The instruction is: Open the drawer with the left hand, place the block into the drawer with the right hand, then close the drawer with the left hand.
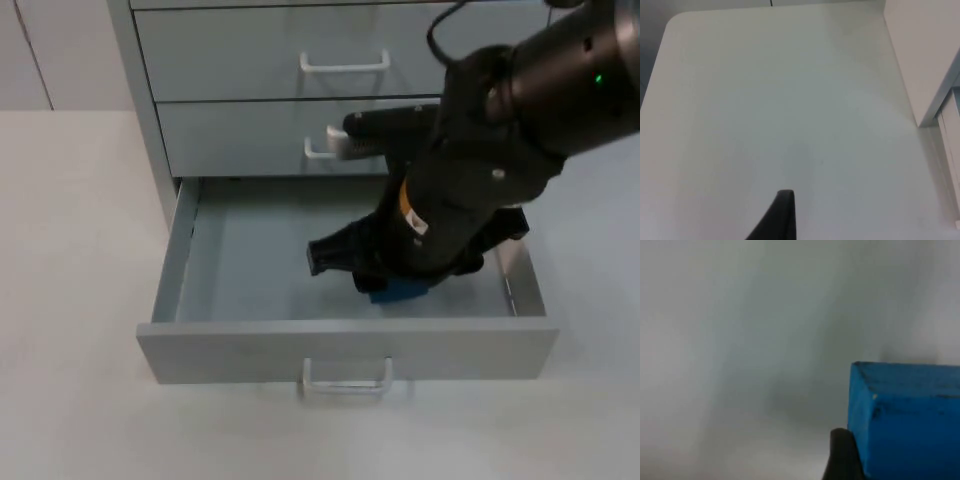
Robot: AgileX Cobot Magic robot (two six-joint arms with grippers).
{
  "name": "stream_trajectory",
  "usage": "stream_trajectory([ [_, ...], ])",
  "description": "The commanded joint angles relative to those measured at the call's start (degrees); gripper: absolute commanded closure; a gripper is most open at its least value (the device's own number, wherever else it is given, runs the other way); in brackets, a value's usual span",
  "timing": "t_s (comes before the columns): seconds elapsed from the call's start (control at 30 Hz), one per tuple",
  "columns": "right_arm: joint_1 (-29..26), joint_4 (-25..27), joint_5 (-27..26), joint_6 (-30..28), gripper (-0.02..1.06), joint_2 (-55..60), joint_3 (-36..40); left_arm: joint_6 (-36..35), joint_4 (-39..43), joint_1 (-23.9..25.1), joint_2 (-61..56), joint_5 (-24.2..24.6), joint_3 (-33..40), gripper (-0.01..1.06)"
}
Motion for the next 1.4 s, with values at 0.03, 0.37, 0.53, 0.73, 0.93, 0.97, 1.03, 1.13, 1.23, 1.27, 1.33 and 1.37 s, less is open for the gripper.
stream_trajectory([
  [0.03, 0.25, -3.53, -0.55, 2.59, 1.04, 0.91, -0.42, 0.00, -0.94, 0.12, -0.31, -0.33, 0.12, 0.00],
  [0.37, 0.25, -5.16, -0.84, 5.48, 0.65, 1.13, -0.42, 0.00, -0.95, 0.12, -0.31, -0.47, 0.12, 0.00],
  [0.53, 0.25, -5.16, -0.84, 5.48, 0.46, 1.13, -0.42, 0.00, -0.95, 0.12, -0.31, -0.47, 0.12, 0.00],
  [0.73, 0.25, -5.16, -0.84, 5.48, 0.45, 1.13, -0.42, 0.00, -0.95, 0.12, -0.31, -0.36, 0.12, 0.00],
  [0.93, 0.25, -5.11, 2.99, 5.25, 0.45, -2.18, -0.42, 0.00, -1.05, 0.12, -0.31, -0.36, 0.12, 0.00],
  [0.97, 0.25, -5.11, 3.88, 4.90, 0.45, -3.77, -0.42, 0.00, -1.05, 0.12, -0.31, -0.36, 0.12, 0.00],
  [1.03, 0.25, -5.11, 4.53, 4.66, 0.45, -5.59, -0.42, 0.00, -1.05, 0.12, -0.31, -0.36, 0.12, 0.00],
  [1.13, 0.37, -4.77, 6.99, 4.52, 0.45, -11.12, -0.42, 0.00, -1.19, 0.12, -0.31, -0.36, 0.12, 0.00],
  [1.23, 0.37, -4.04, 7.75, 3.10, 0.45, -14.62, -0.42, 0.00, -1.19, 0.12, -0.31, -0.36, 0.12, 0.00],
  [1.27, 0.37, -2.67, 8.17, 1.20, 0.45, -16.56, -0.42, 0.00, -1.19, 0.12, -0.31, -0.36, 0.12, 0.00],
  [1.33, 0.37, -1.04, 8.42, -0.65, 0.45, -18.38, -0.42, 0.00, -1.19, 0.12, -0.31, -0.36, 0.12, 0.00],
  [1.37, 0.37, 0.83, 8.69, -3.26, 0.45, -20.10, -0.42, 0.00, -1.19, 0.12, -0.31, -0.36, 0.12, 0.00],
])
